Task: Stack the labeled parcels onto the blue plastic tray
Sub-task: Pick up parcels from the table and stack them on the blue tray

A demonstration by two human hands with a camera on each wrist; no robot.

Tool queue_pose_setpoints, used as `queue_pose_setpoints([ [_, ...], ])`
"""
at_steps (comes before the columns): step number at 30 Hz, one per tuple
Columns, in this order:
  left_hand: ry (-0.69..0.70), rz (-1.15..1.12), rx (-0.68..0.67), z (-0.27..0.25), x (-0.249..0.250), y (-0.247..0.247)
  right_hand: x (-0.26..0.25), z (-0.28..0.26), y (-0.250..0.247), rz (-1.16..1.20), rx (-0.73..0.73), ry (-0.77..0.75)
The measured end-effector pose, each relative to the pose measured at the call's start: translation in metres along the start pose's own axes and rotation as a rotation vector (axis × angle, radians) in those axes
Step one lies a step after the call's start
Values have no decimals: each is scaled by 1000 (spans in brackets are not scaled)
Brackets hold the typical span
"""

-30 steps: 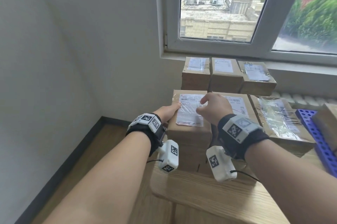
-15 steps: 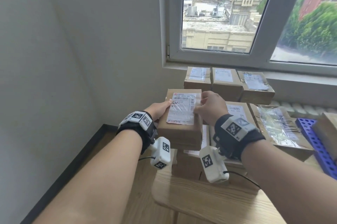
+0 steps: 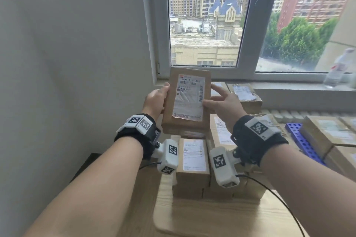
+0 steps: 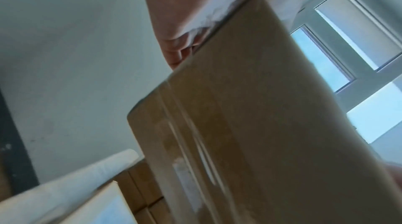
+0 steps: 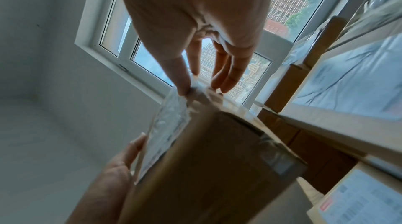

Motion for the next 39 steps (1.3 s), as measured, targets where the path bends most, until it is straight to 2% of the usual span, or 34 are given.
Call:
queue_pose_setpoints([
  [4, 96, -60, -25, 3, 14, 27, 5, -11, -24, 100, 74, -37],
  [8, 142, -131, -61, 1, 26, 60, 7, -23, -51, 93, 183, -80],
  [14, 135, -184, -128, -22, 42, 121, 20, -36, -109, 98, 280, -90],
  [25, 123, -111, -223, -74, 76, 276, 45, -50, -268, 101, 354, -49],
  [32, 64, -91, -312, -107, 72, 394, 74, -61, -384, 106, 410, -33],
  [39, -68, -197, -291, -135, 48, 490, 112, -70, -473, 144, 237, 38],
])
Point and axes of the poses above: each hand's wrist, its own z-axis towards the middle knuckle, its own y-axis out of the palm, x = y × z, the point moved 1 cm from there along z, towards the middle knuckle, and after that the axes turned 15 degrees about y, right-handed, at the moved point
